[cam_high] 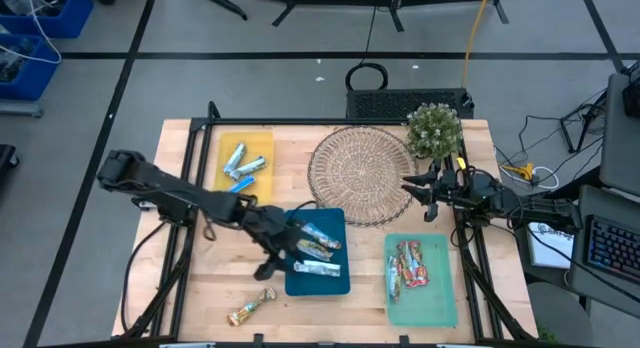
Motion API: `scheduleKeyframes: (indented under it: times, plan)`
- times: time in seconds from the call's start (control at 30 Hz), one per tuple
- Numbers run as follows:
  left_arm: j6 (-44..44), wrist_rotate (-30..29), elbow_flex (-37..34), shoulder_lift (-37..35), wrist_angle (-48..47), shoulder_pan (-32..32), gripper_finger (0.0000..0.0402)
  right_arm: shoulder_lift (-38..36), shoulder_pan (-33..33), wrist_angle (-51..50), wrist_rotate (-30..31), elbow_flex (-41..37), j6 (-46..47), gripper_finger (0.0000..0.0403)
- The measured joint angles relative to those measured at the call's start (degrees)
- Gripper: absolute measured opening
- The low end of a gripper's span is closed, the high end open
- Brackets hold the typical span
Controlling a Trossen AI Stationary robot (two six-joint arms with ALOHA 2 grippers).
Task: Pick and place Granola Bars by type
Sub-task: Put the yellow granola bar into the blue bin
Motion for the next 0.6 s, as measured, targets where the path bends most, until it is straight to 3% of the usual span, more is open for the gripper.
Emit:
scheduleKeyframes:
  times: [0.17, 0.3, 0.43, 0.6]
  plan:
    - [-13.4, -2.7, 0.0, -7.4, -10.0, -2.9, 0.0179, 0.0, 0.0, -0.1, 0.0, 0.0, 0.0, 0.0100]
    - [-28.2, -8.6, 0.0, -11.4, -17.9, -7.5, 0.0179, 0.0, 0.0, -0.1, 0.0, 0.0, 0.0, 0.0100]
    - [-42.7, -16.6, 0.0, -12.1, -21.1, -14.1, 0.0179, 0.0, 0.0, -0.1, 0.0, 0.0, 0.0, 0.0100]
    - [-54.9, -24.4, 0.0, -9.1, -18.7, -22.1, 0.0179, 0.0, 0.0, -0.1, 0.0, 0.0, 0.0, 0.0100]
